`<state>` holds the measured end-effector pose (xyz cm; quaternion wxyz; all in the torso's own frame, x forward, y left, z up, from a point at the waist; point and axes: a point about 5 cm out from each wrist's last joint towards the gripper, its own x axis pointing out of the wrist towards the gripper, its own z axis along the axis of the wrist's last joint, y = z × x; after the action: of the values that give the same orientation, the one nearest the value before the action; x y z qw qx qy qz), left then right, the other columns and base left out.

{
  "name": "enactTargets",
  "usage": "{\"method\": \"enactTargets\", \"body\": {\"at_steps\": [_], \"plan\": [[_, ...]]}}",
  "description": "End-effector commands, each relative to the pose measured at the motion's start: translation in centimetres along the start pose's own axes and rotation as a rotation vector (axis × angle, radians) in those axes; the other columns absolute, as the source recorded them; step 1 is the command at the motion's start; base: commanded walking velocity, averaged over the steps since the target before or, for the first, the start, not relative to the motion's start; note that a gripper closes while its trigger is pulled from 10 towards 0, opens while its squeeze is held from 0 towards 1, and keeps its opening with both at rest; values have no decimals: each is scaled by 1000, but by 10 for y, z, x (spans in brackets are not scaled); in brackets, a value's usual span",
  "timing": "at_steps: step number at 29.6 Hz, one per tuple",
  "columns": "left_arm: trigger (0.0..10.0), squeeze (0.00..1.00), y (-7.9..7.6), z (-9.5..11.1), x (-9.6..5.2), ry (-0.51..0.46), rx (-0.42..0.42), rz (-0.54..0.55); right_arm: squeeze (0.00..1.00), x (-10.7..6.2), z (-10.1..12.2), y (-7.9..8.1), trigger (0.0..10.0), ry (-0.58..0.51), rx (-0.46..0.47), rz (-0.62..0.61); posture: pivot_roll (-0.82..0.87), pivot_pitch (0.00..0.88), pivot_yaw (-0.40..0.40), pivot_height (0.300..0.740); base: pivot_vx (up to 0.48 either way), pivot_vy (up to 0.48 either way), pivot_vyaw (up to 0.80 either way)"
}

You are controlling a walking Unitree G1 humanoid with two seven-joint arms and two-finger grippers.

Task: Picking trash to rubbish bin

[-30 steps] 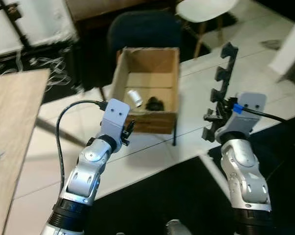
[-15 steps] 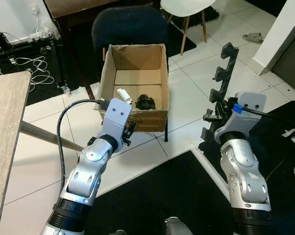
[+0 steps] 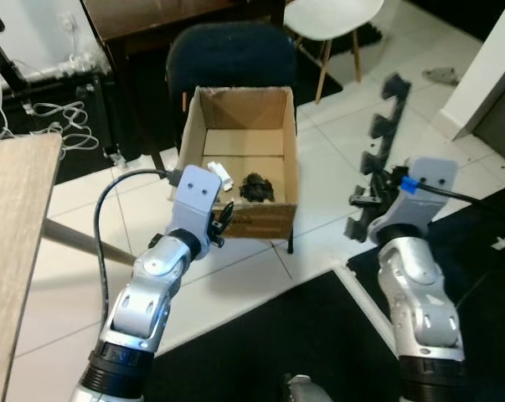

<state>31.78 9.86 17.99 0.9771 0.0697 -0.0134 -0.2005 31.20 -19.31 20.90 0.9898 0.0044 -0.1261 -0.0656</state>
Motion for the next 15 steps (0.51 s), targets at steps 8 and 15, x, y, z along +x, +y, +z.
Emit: {"method": "enactTargets", "body": {"at_steps": [8,15], "plan": [[10000,0,-3,-1,-1,1,-7,-10,0,-1,1,-3,10000,7,0,-3,20,232,95,740,373,0,0],[10000,0,-3,-2,-2,3,-9,-10,0,0,0,-3,10000,9,-2,-1,18,231,92,740,357,0,0]]}}
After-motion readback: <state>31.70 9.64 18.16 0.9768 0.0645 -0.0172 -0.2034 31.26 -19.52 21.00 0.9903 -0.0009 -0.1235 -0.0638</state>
